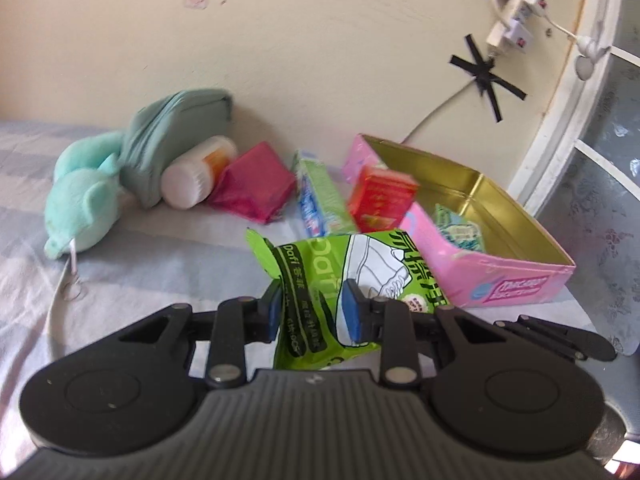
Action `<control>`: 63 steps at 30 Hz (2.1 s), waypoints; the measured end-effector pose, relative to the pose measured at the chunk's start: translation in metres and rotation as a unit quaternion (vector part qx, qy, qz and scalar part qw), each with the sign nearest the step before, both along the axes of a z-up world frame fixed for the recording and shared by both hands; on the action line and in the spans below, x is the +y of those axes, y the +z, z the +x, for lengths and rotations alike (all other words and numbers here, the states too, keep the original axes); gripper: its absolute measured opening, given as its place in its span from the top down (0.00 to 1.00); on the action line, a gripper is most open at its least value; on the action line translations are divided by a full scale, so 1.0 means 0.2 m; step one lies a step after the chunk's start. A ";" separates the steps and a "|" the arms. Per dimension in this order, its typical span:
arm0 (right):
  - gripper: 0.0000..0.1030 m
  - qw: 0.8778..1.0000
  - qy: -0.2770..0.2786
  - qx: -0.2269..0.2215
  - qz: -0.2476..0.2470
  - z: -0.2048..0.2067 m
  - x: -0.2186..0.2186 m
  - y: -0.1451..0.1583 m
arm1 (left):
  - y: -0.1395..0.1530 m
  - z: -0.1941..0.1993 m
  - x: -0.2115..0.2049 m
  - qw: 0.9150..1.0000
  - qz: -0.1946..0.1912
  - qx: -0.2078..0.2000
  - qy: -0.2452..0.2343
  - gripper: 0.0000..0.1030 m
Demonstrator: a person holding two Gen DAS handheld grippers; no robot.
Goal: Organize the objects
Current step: 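Carry the green tissue pack with the left gripper and release it into the tin, then move the left gripper back toward the red box beside the tin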
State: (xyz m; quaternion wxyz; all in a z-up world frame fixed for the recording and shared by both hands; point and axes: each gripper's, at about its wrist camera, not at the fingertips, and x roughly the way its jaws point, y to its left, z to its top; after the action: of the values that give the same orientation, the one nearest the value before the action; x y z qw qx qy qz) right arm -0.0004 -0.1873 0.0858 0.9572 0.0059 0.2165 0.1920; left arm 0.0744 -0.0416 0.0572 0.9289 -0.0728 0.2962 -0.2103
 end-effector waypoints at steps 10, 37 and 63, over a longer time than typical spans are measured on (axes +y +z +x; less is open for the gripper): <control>0.81 0.985 -0.158 -0.060 0.030 -0.02 -0.72 0.12 | 0.19 0.13 -0.86 0.990 0.023 -0.069 -0.121 0.67; 0.64 0.970 -0.226 -0.090 0.031 0.09 -0.93 0.01 | 0.10 0.18 -1.16 0.982 0.152 -0.091 -0.064 0.55; 0.61 0.989 -0.036 -0.067 -0.130 0.36 0.24 0.07 | -0.23 0.28 0.18 0.988 0.069 0.004 0.140 0.50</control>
State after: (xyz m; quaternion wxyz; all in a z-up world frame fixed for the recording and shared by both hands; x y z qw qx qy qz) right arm 0.0715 -0.1390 0.0991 0.9684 -0.1235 0.1748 0.1278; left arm 0.1308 -0.0053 0.0109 0.9506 -0.0501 0.3009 -0.0565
